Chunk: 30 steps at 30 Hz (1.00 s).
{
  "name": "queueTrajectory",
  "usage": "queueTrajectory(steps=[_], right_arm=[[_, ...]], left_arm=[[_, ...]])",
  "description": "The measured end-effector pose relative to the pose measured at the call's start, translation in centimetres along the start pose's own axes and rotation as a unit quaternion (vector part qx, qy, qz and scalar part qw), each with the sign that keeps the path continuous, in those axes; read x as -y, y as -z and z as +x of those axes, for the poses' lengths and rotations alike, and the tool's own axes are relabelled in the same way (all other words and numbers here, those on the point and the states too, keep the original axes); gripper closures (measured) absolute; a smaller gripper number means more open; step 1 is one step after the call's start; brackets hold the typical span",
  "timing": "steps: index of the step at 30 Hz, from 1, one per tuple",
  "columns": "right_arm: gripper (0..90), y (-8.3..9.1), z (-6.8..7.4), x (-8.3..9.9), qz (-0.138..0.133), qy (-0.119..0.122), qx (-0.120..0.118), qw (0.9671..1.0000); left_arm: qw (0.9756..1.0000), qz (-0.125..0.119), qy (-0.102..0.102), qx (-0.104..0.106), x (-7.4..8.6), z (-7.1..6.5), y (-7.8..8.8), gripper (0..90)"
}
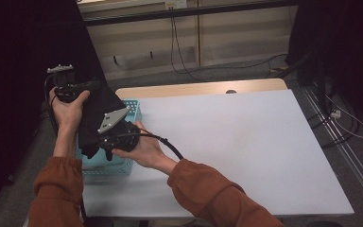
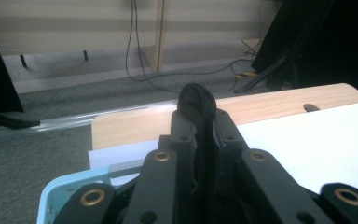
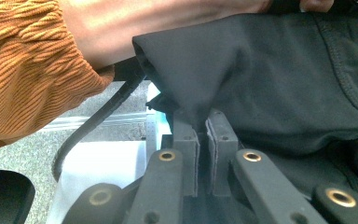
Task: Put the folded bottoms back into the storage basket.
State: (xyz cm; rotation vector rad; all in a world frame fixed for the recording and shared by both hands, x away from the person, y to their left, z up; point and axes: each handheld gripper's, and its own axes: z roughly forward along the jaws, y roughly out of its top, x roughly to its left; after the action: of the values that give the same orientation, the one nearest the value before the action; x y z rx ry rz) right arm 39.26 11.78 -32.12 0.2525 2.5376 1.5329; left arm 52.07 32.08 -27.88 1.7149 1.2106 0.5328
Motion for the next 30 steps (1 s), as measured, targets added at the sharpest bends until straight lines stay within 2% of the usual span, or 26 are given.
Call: queueTrajectory(steps=[13, 17, 25, 30], right_arm=[[85.7, -1.3, -0.2, 0.7, 0.010, -0.005, 0.000, 0.9999], [85.7, -1.8, -0.1, 0.9, 0.013, -0.009, -0.002, 0.9999], [85.6, -2.6, -0.4, 1.7, 0.023, -0.013, -0.003, 0.9997], [85.6, -3.1, -0.5, 2.2, 0.027, -0.016, -0.001, 0.9995]], left_arm=[[0.9998, 0.011, 0.012, -0.011, 1.5, 1.2, -1.0, 81.7], [0.9998, 0.017, 0.010, -0.008, 2.0, 1.6, -1.2, 81.6], [0.9998, 0.018, 0.007, -0.009, 2.8, 1.7, -2.1, 81.6], [0.9996, 0.028, 0.008, -0.006, 3.5, 1.8, -3.0, 81.5]])
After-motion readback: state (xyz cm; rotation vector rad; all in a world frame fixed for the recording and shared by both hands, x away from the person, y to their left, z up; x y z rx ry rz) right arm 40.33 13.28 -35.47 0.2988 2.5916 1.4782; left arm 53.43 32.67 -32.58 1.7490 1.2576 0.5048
